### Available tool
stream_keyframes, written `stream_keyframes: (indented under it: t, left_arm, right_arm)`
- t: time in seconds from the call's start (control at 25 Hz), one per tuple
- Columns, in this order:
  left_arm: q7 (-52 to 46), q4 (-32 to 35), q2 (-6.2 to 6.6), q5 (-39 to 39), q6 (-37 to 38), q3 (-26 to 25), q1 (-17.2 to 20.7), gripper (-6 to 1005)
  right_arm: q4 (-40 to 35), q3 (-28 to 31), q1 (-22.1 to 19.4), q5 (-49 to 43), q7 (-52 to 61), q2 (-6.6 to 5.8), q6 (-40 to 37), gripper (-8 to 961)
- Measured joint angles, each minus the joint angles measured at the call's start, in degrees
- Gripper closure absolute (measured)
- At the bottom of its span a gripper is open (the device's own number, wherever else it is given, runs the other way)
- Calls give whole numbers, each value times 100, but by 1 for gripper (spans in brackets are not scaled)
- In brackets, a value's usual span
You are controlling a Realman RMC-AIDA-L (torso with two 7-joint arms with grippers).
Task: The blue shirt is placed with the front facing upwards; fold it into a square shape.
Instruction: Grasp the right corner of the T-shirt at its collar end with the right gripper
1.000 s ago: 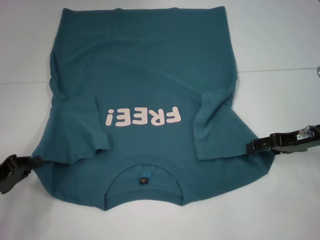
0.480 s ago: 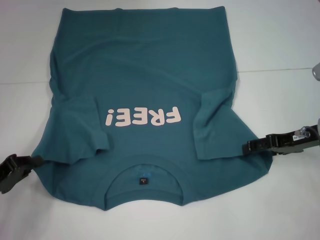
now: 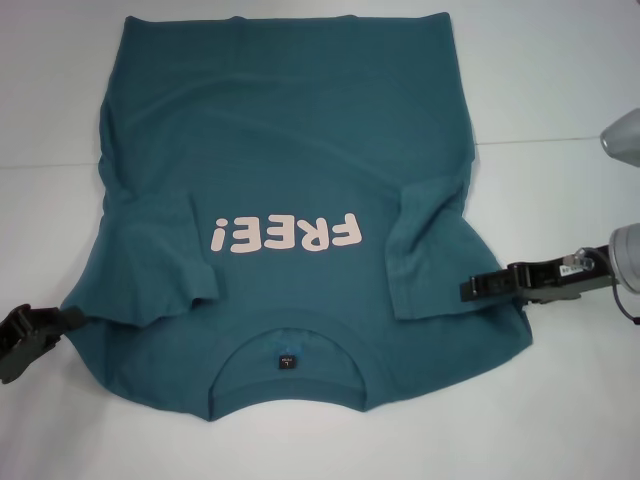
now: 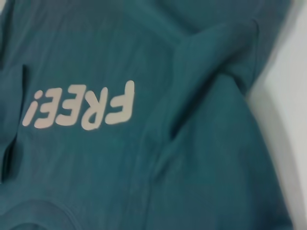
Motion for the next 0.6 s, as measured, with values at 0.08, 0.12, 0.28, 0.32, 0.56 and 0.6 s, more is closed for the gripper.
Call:
stream_keyframes:
  t: [0.08,0.12,0.28,0.32,0.56,0.6]
  left_arm:
    - [0,0,0,-5,0,0,1,972]
    - [1,0,0,-17,0,0,1,972]
    - [6,0,0,-48,4,0,2,972]
    - [7,0,0,-50,6,0,2,972]
    - [10,0,0,-52,10,0,5,973]
    - [10,0,0,-52,9,0,7,973]
  right_arm:
    - [0,9,30,31,-2,17,41,93]
    - [0,10,42,61,-4,33,84,94]
    - [0,13,52,270,-50,59,187,95]
    - [0,13,52,339,-61,59,187,95]
    - [-1,-32,43,249,-24,12,128,98]
    - [-1,-37,46,152,-13,10,122,98]
